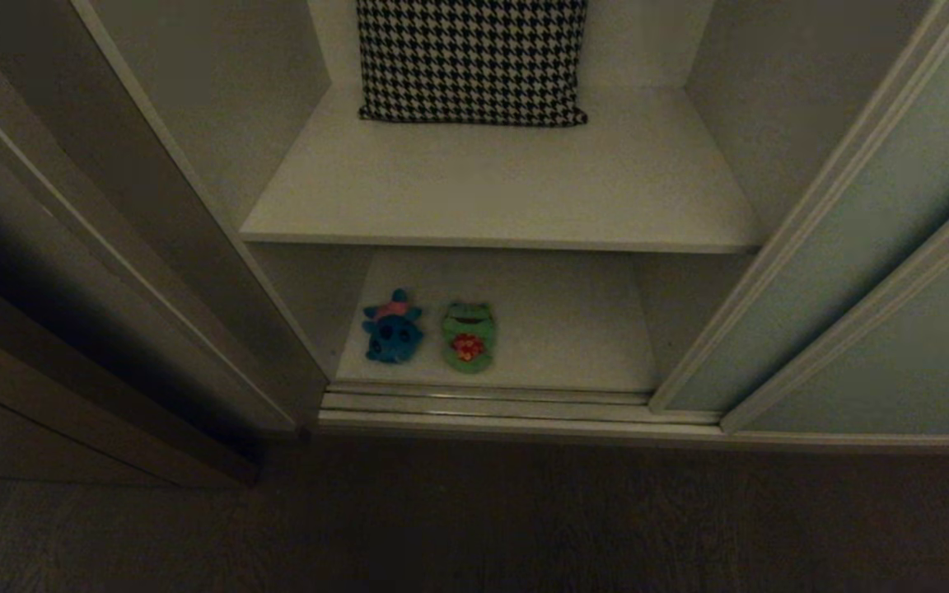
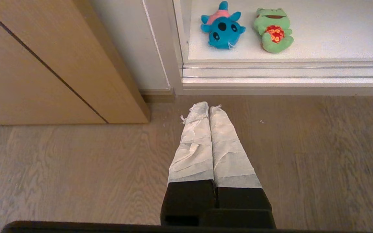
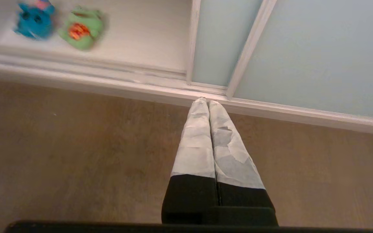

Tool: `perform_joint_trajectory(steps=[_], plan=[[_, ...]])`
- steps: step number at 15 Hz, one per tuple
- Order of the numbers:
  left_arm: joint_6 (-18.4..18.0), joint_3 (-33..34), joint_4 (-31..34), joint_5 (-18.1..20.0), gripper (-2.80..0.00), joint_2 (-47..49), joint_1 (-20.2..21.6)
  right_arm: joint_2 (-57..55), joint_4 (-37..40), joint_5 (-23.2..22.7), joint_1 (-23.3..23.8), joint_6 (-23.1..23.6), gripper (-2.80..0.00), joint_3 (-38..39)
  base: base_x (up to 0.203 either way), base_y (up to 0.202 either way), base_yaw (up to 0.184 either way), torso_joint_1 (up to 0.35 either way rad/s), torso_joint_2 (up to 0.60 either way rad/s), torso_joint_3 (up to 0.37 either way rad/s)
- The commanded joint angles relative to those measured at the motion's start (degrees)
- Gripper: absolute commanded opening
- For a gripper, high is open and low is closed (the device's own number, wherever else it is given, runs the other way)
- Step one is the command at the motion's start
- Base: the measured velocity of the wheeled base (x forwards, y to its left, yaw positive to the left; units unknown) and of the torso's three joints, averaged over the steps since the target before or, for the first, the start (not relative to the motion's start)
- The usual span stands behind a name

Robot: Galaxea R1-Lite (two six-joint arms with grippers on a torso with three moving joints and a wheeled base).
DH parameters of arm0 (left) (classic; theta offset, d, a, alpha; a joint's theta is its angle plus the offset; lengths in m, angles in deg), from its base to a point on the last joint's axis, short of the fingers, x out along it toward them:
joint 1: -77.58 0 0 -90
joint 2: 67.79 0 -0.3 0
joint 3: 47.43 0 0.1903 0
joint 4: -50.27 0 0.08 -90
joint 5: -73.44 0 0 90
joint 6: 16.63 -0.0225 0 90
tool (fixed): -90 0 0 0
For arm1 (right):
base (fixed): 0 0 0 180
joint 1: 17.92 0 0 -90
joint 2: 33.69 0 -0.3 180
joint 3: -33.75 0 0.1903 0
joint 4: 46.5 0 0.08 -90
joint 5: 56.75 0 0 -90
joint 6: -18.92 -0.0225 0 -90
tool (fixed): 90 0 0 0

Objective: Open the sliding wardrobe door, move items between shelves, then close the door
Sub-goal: Close the door

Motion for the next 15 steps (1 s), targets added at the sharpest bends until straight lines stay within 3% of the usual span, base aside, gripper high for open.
perform_joint_trajectory(steps=[1,6,11,15], plan=[[-0.04,0.0,0.0,-0.03,-2.8,0.08,0.06,0.28,1.11,0.26,-0.02,0.91,-2.8,-0.46,0.0,0.0,0.0,0.0,0.0,0.0],[-0.04,0.0,0.0,0.05,-2.8,0.08,0.04,-0.59,6.14,0.61,-0.02,1.48,-2.8,-5.68,0.0,0.0,0.0,0.0,0.0,0.0],[-0.04,0.0,0.0,-0.02,-2.8,0.08,0.06,-11.36,28.01,1.91,-0.03,-4.4,-2.8,-34.42,0.0,0.0,0.0,0.0,0.0,0.0],[-0.04,0.0,0.0,0.05,-2.8,0.08,-0.02,-19.32,33.82,13.09,-0.05,-6.54,-2.8,-45.63,0.0,0.0,0.0,0.0,0.0,0.0]])
